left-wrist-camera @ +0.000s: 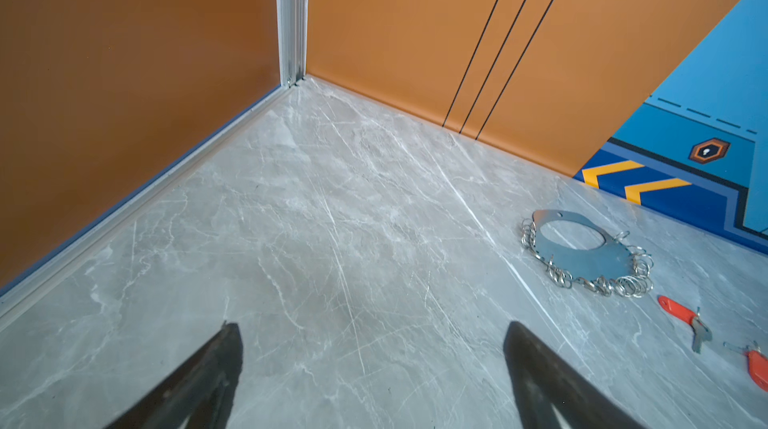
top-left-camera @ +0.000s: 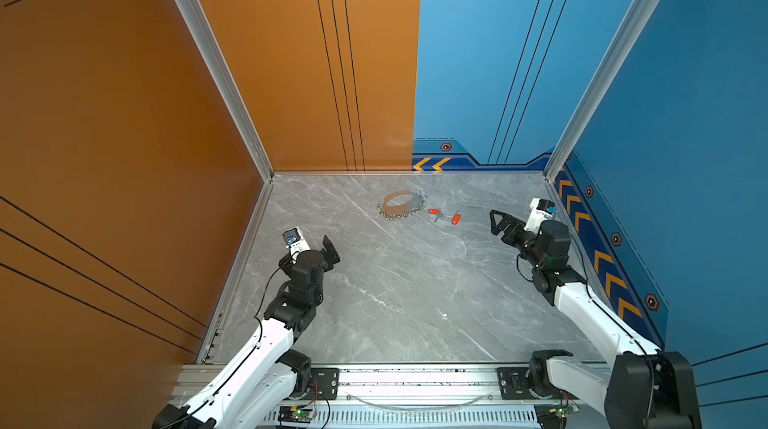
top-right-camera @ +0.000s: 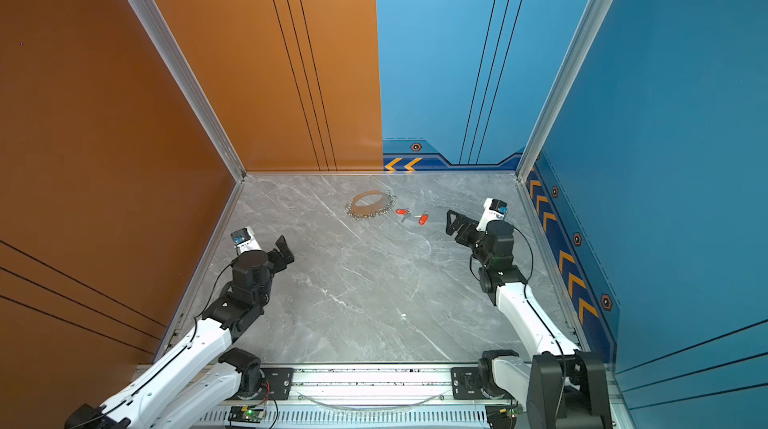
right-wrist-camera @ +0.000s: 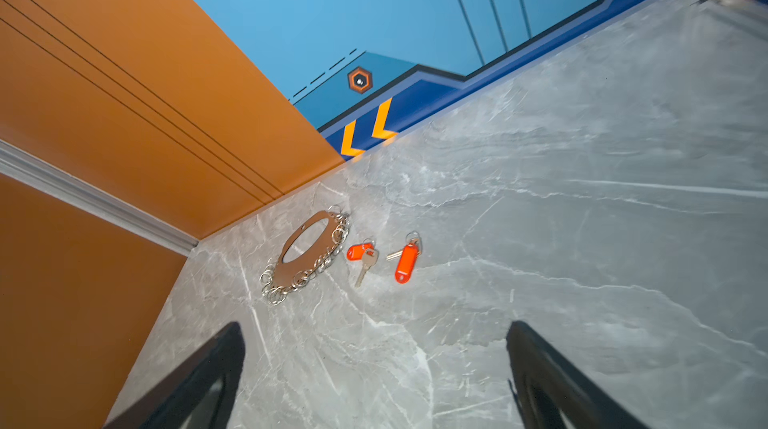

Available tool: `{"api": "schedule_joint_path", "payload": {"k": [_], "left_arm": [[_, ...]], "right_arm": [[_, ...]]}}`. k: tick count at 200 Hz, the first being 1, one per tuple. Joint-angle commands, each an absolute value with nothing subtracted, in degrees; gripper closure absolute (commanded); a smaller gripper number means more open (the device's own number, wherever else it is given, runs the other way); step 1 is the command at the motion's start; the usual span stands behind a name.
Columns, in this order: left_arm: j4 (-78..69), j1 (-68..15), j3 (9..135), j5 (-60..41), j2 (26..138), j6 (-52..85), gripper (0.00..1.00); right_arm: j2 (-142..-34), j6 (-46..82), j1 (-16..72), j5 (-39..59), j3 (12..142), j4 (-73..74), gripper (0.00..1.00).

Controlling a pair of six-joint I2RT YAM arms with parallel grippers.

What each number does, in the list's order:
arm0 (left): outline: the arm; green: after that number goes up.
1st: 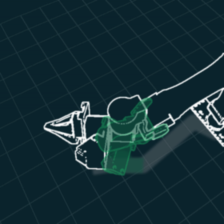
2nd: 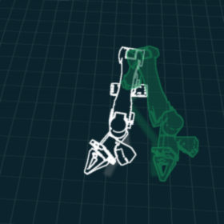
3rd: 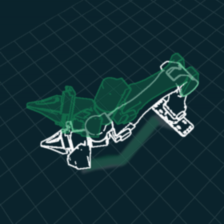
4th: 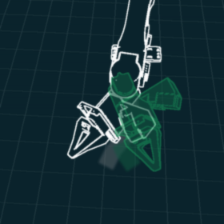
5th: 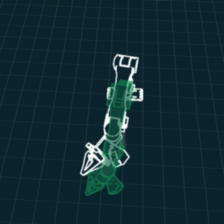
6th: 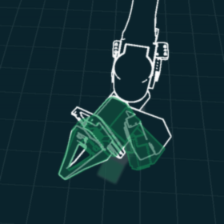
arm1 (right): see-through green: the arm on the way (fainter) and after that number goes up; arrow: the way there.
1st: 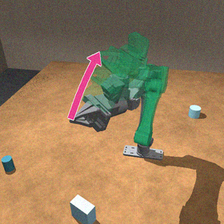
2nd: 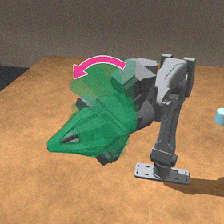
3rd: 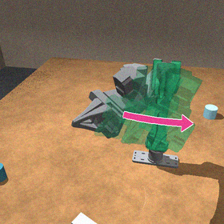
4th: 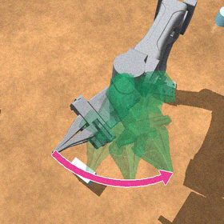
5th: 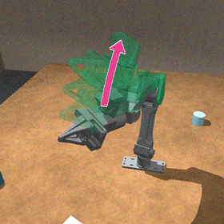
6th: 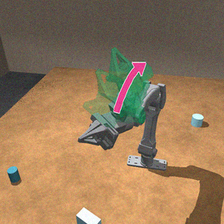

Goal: Put the keys on the keyring
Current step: 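Move the right gripper over the metal keyring plate while the left arm rises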

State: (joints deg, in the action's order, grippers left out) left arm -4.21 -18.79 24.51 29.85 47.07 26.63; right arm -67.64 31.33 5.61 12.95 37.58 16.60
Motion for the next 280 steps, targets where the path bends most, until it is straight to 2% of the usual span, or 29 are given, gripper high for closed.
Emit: {"api": "schedule_joint_path", "payload": {"k": [1, 39, 92, 136, 185, 280], "left_arm": [[-3.06, -18.81, 25.76, 20.32, 48.45, 25.23, 0.02], [-3.69, -18.14, 25.43, 19.6, 51.39, 22.33, 0.02], [-5.72, -18.06, 24.65, 18.88, 52.27, 20.92, 0.02], [-7.19, -17.71, 24.22, 20.14, 53.92, 20.74, 0.02], [-8.43, -17.4, 24.67, 19.86, 57.07, 21.09, 0.02], [-9.47, -17.19, 25.04, 19.31, 59.61, 21.77, 0.02]], "right_arm": [[-73.45, 25.65, 11.16, 9.6, 45.57, 7.8, 0.03], [-89.42, 22.69, 19.49, 3.96, 62.03, -3.37, 0.12], [-109.47, 15.69, 27.2, 7.2, 83.2, -12.49, 0.27], [-123.94, 11.39, 29.37, 10.64, 98.48, -18.92, 0.42], [-131.56, 8.51, 31.09, 13.73, 106.79, -20.88, 0.53], [-138.86, 3.66, 33.19, 6.26, 117.79, -28.06, 0.64]]}}
